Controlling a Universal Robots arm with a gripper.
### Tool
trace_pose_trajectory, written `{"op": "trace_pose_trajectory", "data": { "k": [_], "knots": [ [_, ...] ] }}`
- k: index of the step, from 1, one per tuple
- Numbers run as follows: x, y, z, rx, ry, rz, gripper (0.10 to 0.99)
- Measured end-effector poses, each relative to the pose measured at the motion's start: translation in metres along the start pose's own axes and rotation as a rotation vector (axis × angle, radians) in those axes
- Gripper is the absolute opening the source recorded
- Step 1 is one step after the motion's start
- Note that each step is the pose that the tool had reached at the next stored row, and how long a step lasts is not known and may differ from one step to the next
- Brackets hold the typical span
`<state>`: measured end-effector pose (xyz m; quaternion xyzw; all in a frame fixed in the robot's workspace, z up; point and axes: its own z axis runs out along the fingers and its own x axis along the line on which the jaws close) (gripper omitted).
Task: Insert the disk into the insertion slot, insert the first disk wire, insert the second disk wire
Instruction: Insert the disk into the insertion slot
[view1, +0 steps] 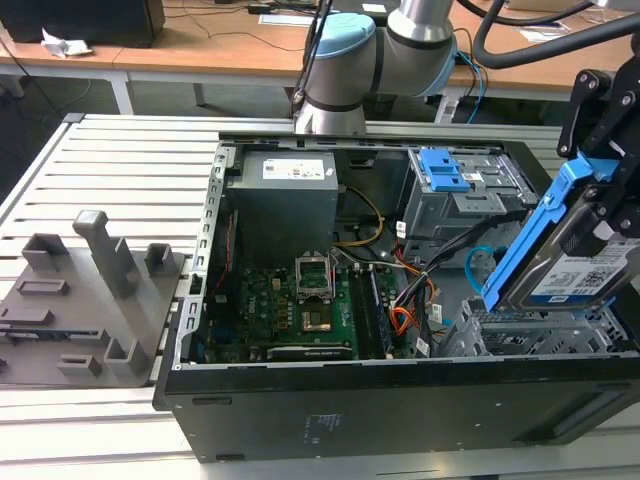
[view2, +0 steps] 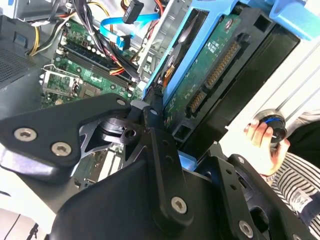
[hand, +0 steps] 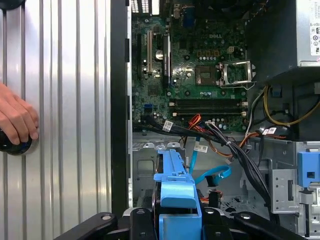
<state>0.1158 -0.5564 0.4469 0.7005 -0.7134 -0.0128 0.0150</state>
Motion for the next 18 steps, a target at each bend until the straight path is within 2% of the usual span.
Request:
{"op": "trace_pose_trajectory", "data": {
  "k": [6,15,18],
  "knots": [
    [-0.0027,-0.0005,0.0089,0.0,-0.0001,0.0,0.361],
    [-0.007,-0.0024,0.0178,0.0,-0.0003,0.0,0.361],
    [-0.0072,-0.0028,0.0237,0.0,-0.0002,0.0,0.361]
  ]
}}
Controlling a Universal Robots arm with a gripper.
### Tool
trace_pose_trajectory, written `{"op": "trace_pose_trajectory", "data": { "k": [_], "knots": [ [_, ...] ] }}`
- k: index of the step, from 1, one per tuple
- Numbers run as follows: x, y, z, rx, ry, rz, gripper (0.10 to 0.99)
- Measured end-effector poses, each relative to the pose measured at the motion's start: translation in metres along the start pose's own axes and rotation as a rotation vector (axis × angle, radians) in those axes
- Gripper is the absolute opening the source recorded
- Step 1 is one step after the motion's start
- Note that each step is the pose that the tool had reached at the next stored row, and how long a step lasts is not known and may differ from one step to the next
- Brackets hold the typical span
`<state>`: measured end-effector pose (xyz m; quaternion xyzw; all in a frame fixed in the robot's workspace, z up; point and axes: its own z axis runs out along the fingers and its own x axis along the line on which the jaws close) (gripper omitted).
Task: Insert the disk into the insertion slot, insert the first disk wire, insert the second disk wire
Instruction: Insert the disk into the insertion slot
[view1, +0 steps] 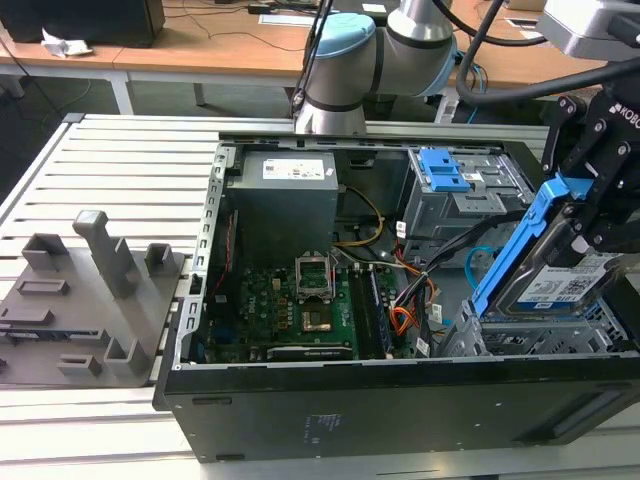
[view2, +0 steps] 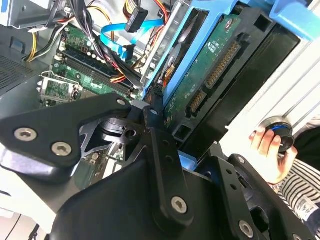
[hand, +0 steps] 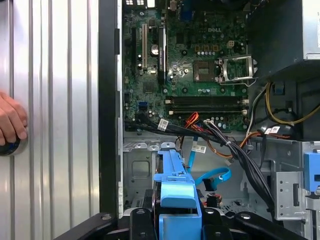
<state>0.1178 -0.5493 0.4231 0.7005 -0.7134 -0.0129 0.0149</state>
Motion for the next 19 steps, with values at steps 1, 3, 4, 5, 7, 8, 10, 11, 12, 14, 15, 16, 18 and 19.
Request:
{"op": "trace_pose_trajectory", "data": {
  "k": [1,3,4,5,7,8,10,11,12,14,15,16,18,19],
  "knots": [
    [0.0,-0.0001,0.0017,0.0,-0.0001,0.0,0.361],
    [0.0,-0.0002,0.005,0.0,0.0001,0.0,0.361],
    [0.0,-0.0003,0.007,0.0,0.0001,0.0,0.361],
    [0.0,-0.0003,0.0086,0.0,0.0002,0.0,0.361],
    [0.0,-0.0005,0.0125,0.0,0.0,0.0,0.361],
    [-0.0001,-0.0006,0.0148,0.0,0.0001,0.0,0.361],
    [-0.0001,-0.0007,0.0186,0.0,-0.0001,0.0,0.361],
    [-0.0001,-0.0008,0.0204,0.0,0.0,0.0,0.361],
    [-0.0001,-0.0009,0.0233,0.0,0.0001,0.0,0.361],
    [-0.0001,-0.001,0.0268,0.0,0.0001,0.0,0.361],
    [-0.0001,-0.0011,0.0283,0.0,0.0001,0.0,0.361],
    [-0.0001,-0.0012,0.0307,0.0,0.0001,0.0,0.361],
    [-0.0001,-0.0013,0.0332,0.0,0.0001,0.0,0.361],
    [-0.0001,-0.0014,0.0345,0.0,0.0001,0.0,0.361]
  ]
}}
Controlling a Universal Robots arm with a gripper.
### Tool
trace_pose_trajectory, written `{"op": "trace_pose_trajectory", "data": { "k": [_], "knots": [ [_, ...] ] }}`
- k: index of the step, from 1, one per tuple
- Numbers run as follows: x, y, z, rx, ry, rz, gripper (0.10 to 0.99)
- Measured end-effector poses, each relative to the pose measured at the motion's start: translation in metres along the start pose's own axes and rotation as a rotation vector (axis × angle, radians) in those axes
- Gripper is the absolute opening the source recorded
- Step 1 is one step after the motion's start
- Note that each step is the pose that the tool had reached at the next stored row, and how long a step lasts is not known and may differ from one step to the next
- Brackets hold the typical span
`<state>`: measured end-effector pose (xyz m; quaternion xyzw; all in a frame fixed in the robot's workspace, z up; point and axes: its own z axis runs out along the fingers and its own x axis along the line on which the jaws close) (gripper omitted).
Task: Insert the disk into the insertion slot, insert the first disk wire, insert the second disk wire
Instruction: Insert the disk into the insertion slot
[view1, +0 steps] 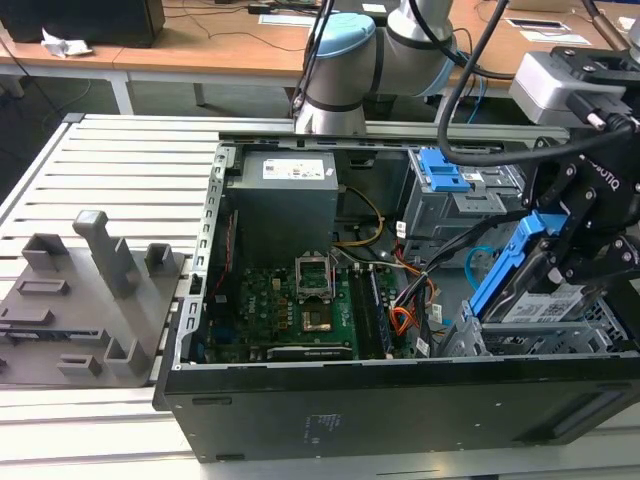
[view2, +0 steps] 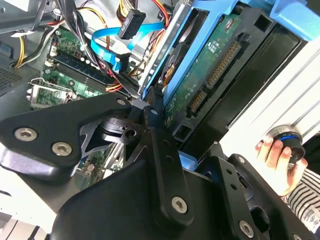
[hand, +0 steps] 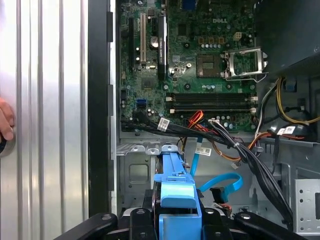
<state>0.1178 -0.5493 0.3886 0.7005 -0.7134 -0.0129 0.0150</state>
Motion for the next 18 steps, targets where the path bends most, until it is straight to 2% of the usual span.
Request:
{"op": "trace_pose_trajectory", "data": {
  "k": [9,11,12,18],
  "knots": [
    [0.0,0.0,0.0009,0.0,0.0001,0.0,0.361],
    [0.0,0.0,0.0009,0.0,0.0001,0.0,0.373],
    [0.0,0.0,0.001,0.0,-0.0002,0.0,0.439],
    [0.0,0.0,0.001,0.0,0.0,0.0,0.439]
  ]
}}
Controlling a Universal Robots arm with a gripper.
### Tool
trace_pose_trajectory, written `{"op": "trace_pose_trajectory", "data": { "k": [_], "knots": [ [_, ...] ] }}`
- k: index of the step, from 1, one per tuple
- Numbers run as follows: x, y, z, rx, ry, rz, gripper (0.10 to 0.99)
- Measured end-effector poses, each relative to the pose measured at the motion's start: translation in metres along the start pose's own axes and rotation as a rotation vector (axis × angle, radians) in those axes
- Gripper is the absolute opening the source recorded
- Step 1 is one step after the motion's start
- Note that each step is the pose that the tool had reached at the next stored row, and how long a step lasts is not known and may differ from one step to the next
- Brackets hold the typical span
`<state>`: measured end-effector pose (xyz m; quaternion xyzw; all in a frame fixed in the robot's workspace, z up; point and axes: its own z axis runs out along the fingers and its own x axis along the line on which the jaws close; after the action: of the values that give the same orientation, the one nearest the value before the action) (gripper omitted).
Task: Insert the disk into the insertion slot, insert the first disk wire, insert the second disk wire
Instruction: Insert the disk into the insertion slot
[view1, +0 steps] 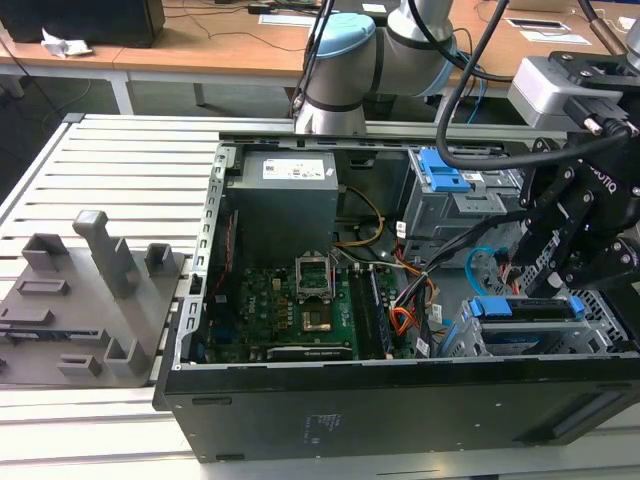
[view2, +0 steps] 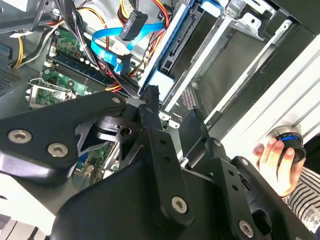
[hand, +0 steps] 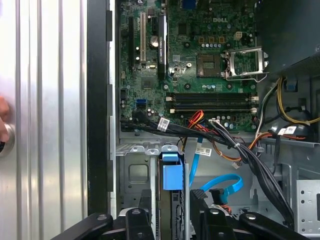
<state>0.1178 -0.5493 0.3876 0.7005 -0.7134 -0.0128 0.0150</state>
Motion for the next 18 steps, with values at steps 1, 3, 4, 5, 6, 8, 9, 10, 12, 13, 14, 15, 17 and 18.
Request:
{"op": "trace_pose_trajectory", "data": {
  "k": [1,3,4,5,6,8,9,10,12,13,14,15,17,18],
  "knots": [
    [0.0,0.0,0.0,0.0,0.0,0.0,0.439],
    [0.0,0.0,0.0,0.0,0.0,0.0,0.439],
    [0.0,0.0,0.0,0.0,0.0,0.0,0.439],
    [0.0,0.0,0.0001,0.0,0.0,0.0,0.439],
    [0.0,0.0,0.0001,0.0,0.0,0.0,0.42],
    [0.0,0.0,0.0001,0.0,-0.0001,0.0,0.235],
    [0.0,0.0,0.0001,0.0,0.0,0.0,0.173],
    [0.0,0.0,0.0001,0.0,0.0,0.0,0.173],
    [0.0,0.0,0.0001,0.0,0.0,0.0,0.114],
    [0.0,0.0,0.0002,0.0,0.0,0.0,0.106],
    [0.0,0.0,0.0001,0.0,0.0,0.0,0.106],
    [0.0,0.0,0.0001,0.0,0.0,0.0,0.106],
    [0.0,0.0,0.0002,0.0,0.0,0.0,0.106],
    [0.0,0.0,0.0002,0.0,0.0,0.0,0.106]
  ]
}}
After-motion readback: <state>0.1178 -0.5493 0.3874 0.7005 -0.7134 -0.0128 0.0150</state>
